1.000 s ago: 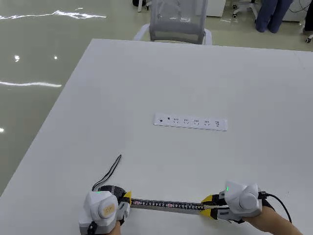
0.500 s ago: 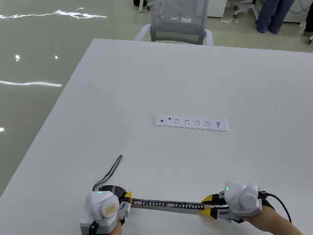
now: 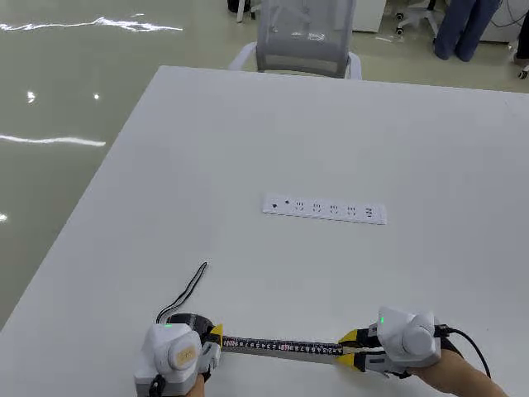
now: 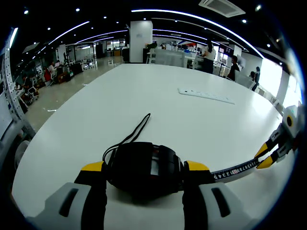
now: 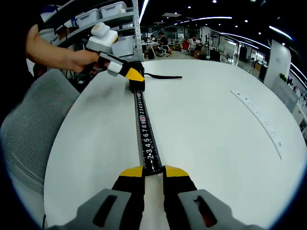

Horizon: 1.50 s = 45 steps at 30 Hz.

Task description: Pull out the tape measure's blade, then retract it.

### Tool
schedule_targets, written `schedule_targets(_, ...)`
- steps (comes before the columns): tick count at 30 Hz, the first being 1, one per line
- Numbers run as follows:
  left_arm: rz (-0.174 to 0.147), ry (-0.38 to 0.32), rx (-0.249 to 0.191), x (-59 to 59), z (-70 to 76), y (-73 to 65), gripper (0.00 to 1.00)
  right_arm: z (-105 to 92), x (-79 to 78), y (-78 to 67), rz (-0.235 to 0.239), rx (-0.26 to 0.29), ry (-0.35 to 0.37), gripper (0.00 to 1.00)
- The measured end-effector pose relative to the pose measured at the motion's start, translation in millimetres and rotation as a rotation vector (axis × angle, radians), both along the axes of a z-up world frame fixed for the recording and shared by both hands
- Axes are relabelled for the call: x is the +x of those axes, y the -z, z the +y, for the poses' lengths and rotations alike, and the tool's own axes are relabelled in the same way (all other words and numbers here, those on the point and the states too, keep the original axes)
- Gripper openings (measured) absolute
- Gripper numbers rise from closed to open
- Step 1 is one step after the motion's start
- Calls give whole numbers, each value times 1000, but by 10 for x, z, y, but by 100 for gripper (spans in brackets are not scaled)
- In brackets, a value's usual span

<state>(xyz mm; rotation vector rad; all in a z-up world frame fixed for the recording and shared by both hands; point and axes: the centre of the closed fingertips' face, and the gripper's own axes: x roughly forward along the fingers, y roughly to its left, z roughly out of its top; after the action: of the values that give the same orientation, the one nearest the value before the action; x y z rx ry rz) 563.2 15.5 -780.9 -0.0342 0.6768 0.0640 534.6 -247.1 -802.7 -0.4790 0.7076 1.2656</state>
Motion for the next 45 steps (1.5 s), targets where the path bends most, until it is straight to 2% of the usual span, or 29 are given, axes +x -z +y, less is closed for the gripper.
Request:
schedule_targets(33, 3, 11, 31, 1, 1, 7, 60, 98, 10, 12, 7, 7, -8, 13)
schedule_targets(45, 2, 12, 25, 2, 6, 10, 60, 119, 16, 12, 3, 7, -11, 13)
